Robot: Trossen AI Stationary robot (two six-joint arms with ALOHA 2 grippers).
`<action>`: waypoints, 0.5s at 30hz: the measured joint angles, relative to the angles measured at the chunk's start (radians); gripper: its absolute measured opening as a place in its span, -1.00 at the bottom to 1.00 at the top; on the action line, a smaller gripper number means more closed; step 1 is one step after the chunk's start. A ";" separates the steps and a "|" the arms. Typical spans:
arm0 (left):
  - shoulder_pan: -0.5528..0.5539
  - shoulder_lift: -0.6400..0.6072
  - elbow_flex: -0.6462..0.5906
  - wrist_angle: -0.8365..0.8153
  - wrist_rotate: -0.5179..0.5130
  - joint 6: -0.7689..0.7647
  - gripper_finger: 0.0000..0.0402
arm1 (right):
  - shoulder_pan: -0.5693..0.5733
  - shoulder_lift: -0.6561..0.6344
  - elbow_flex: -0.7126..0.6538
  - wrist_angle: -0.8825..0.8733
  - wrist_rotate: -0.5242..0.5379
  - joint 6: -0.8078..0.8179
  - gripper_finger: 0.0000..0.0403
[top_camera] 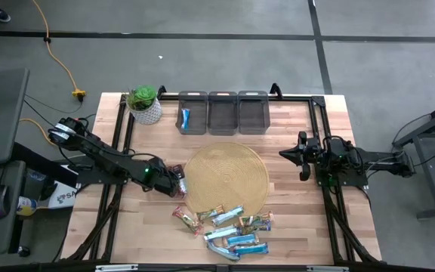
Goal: Pick and place Granola Bars by type
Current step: Put the red granola bar into the left black bin
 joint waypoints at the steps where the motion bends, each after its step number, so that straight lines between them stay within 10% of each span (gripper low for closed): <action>1: 0.000 0.000 0.000 0.000 0.000 0.001 -0.75 | 0.000 0.000 0.000 0.000 0.000 0.000 -1.00; 15: -0.001 -0.126 0.045 -0.053 -0.127 0.108 -0.76 | 0.000 0.000 0.000 0.000 0.000 0.000 -1.00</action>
